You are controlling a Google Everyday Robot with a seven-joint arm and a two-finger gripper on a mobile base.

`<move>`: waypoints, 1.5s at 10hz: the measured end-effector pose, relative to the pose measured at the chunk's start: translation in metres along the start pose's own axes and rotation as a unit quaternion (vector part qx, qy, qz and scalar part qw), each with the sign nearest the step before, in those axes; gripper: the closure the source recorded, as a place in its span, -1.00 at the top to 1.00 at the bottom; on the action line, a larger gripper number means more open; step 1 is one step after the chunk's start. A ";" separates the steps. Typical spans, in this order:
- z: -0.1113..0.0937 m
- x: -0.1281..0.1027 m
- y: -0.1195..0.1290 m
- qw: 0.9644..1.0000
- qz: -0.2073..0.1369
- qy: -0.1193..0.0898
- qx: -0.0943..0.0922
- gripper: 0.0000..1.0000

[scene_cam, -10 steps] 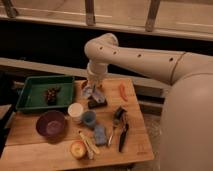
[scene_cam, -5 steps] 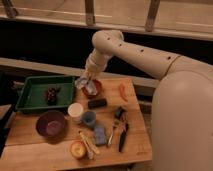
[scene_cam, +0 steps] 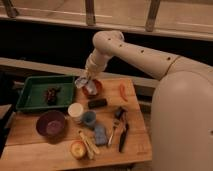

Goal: Wipe red bowl with towel

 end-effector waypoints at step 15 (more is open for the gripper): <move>0.044 -0.028 -0.066 0.999 0.019 -0.013 0.046 -1.00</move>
